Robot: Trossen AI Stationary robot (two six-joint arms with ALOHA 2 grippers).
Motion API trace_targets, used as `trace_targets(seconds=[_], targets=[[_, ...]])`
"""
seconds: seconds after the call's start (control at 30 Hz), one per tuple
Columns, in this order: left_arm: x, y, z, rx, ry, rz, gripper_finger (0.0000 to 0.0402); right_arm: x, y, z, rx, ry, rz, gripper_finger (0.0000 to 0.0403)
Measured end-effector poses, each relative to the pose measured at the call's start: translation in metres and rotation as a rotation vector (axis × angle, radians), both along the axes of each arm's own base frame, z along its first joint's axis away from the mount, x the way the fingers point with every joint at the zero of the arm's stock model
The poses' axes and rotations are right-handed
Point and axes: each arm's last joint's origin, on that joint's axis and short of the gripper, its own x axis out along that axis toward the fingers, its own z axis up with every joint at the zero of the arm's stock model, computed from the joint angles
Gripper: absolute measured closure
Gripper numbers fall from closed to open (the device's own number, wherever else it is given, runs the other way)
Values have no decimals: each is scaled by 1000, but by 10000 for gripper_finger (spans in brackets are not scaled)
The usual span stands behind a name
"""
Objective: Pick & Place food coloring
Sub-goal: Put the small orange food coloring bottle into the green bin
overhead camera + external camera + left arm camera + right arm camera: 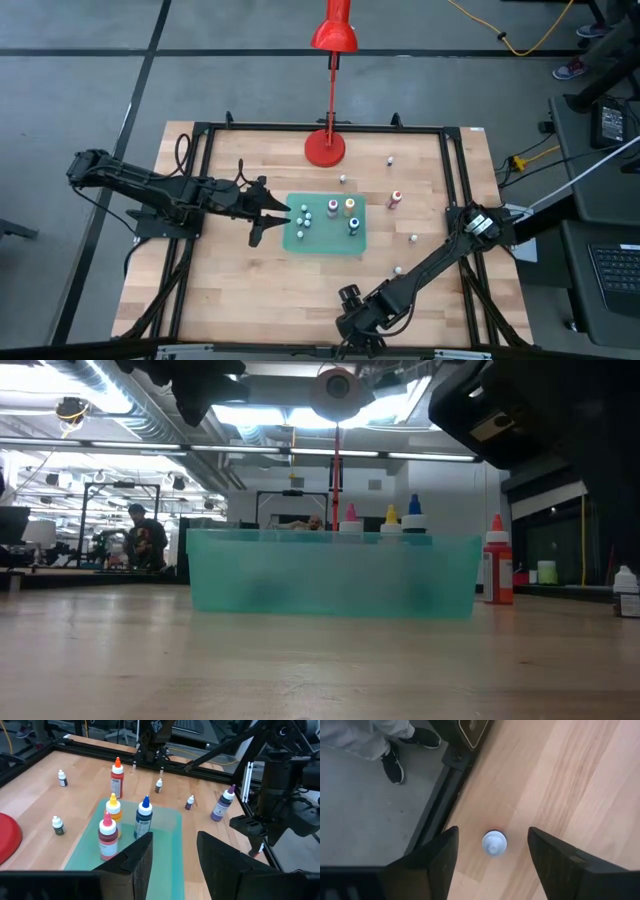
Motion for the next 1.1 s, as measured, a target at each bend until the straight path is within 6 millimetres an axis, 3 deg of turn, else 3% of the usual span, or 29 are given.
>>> trace_targets(seconds=[0.63,0.87,1.1], targets=[[0,0,0,-3,0,-5,253,0,0,-1,5,9,-29,186],[0,0,0,-7,0,-9,249,2,2,-25,-20,66,-52,186],[0,-1,0,-10,1,-20,253,2,2,-25,-2,78,-93,186]])
